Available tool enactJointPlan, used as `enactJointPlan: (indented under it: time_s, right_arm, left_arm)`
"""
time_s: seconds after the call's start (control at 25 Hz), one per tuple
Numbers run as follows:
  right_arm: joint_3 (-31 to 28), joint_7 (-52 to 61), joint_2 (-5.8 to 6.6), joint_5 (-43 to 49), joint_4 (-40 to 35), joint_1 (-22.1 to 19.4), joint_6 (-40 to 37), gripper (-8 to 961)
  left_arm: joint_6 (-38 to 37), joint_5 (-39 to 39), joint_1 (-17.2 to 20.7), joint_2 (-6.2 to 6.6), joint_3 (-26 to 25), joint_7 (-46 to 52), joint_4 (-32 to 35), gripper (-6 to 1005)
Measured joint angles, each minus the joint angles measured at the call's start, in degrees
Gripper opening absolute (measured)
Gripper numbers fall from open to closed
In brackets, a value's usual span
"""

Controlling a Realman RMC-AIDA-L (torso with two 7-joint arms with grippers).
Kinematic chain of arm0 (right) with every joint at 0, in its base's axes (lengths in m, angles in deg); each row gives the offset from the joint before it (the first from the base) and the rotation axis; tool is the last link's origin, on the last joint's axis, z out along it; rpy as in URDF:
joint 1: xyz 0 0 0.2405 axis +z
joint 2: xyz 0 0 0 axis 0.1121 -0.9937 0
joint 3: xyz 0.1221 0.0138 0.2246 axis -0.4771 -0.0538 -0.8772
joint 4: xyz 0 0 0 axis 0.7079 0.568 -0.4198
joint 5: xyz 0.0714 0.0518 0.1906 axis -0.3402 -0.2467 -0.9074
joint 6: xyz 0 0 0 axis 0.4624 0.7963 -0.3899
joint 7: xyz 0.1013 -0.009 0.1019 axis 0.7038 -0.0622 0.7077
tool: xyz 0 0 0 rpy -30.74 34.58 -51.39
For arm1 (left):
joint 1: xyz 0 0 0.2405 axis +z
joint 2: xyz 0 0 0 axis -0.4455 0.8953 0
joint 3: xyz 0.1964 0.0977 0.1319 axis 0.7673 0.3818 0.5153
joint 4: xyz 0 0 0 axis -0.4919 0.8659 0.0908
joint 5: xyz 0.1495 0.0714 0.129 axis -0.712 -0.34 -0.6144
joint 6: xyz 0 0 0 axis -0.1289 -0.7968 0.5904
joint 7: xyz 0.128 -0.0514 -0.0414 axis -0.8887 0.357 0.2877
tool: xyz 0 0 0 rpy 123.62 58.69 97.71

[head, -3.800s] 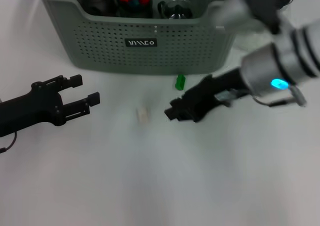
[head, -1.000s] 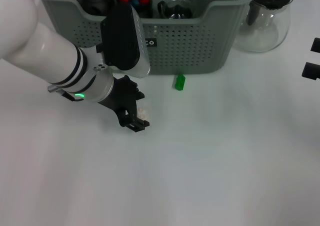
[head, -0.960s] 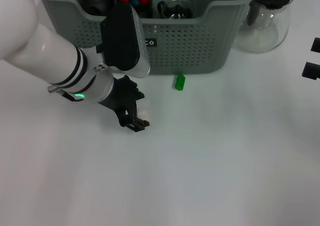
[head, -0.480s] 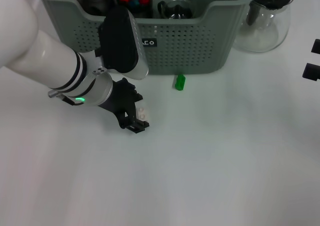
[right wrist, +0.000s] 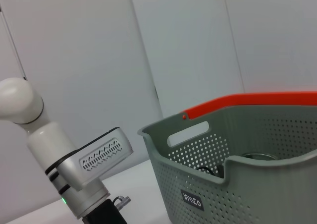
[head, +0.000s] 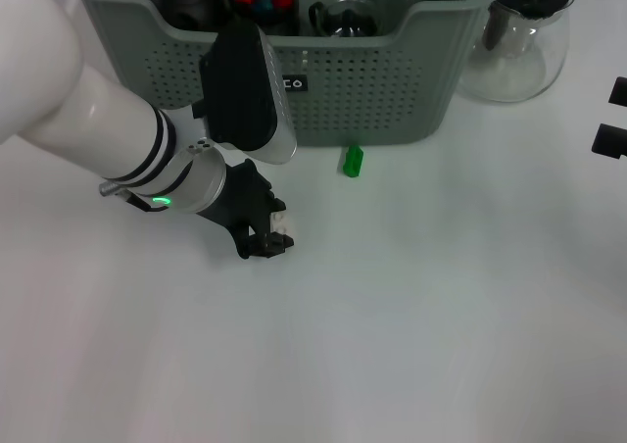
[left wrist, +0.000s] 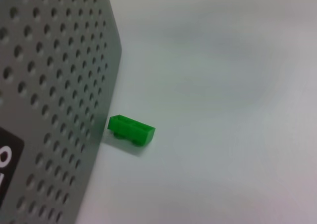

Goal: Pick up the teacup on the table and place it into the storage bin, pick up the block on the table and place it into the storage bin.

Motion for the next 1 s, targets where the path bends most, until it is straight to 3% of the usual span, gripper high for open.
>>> enactJointPlan:
  time_s: [0.2, 0.36, 0.44, 0.48, 0.68, 0.76, 0.8, 0.88, 1.0]
  right_arm:
    - [0.00, 0.00, 0.00, 0.01, 0.03, 0.00, -0.05, 852]
    - [0.00, 0.00, 0.00, 0.01, 0.04, 0.00, -0.06, 852]
    - [0.00, 0.01, 0.00, 0.01, 0.03, 0.02, -0.05, 852]
    - [0.00, 0.01, 0.00, 0.00, 0.03, 0.05, -0.11, 852]
    - [0.00, -0.20, -0.34, -0.06, 0.01, 0.16, -0.26, 852]
    - [0.00, -0.56, -0.61, -0.08, 0.01, 0.16, -0.18, 852]
    - [0.00, -0.69, -0.78, -0.13, 0.01, 0.10, -0.11, 852]
    - [-0.18, -1.08, -1.12, -0.30, 0.00, -0.09, -0.01, 852]
    - [-0.94, -3.48, -2.51, -0.40, 0.17, -0.36, 0.04, 852]
  left_arm:
    - [-0.23, 0.42, 0.46, 0.00, -0.68, 0.75, 2.00, 416]
    - [-5.33, 2.24, 1.22, 0.00, -3.89, 0.30, 5.40, 414]
    - [-14.15, 9.51, 1.62, 0.12, -11.66, -5.09, 6.79, 414]
    - [-14.15, 9.51, 1.62, 0.12, -11.66, -5.09, 6.79, 415]
    - [-32.72, 32.69, 0.43, 0.83, -36.87, -17.58, 0.98, 416]
    - [-34.98, 40.92, -0.14, 0.82, -44.17, -18.94, -0.96, 415]
    - [-34.59, 45.65, -0.40, 0.73, -47.36, -18.51, -1.17, 415]
    - [-30.85, 49.28, -1.09, 0.73, -48.97, -16.24, 0.07, 415]
    - [-16.61, 47.70, -4.50, 1.56, -44.54, -9.42, 2.93, 414]
